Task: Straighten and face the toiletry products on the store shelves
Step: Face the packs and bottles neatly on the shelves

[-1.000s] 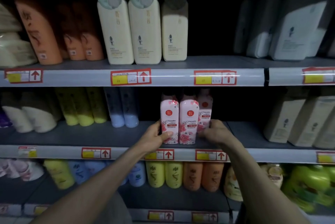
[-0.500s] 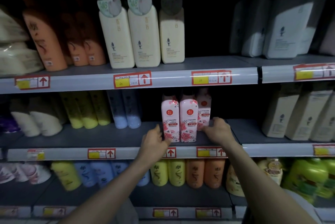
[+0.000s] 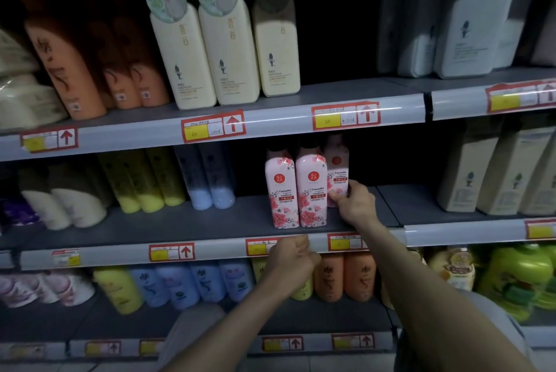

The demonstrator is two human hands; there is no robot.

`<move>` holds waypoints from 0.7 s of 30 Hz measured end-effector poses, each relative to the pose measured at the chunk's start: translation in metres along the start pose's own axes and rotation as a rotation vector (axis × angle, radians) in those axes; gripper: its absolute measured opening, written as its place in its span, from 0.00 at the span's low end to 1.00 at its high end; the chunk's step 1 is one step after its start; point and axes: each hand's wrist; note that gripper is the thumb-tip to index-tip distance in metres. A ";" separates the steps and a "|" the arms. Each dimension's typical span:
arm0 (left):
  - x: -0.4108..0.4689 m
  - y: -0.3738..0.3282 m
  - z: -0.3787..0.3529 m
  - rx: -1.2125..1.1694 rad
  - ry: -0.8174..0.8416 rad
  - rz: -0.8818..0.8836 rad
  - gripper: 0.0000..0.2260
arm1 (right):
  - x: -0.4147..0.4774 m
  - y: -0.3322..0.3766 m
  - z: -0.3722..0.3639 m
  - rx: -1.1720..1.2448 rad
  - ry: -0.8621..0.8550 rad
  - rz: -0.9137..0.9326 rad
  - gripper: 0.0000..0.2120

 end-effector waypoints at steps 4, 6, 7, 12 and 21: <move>0.000 -0.010 -0.006 0.009 -0.011 0.006 0.19 | 0.007 -0.006 0.000 -0.036 -0.030 0.011 0.18; 0.001 -0.017 -0.008 0.019 -0.004 -0.015 0.21 | 0.011 -0.009 0.003 -0.057 -0.027 0.008 0.17; 0.002 -0.018 -0.010 0.026 -0.007 -0.018 0.18 | 0.012 -0.011 0.005 -0.069 -0.026 0.008 0.17; 0.007 -0.021 -0.019 0.026 0.025 -0.020 0.08 | 0.012 -0.021 0.017 -0.169 -0.018 0.051 0.16; 0.026 -0.048 -0.040 -0.015 0.060 -0.114 0.25 | -0.006 -0.022 0.032 -0.158 0.013 0.117 0.24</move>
Point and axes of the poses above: each hand's wrist, its own x-axis towards the middle knuckle, its own z-axis out of the back of the hand, y = z × x, and after that the axes turned 11 degrees about -z, right-handed
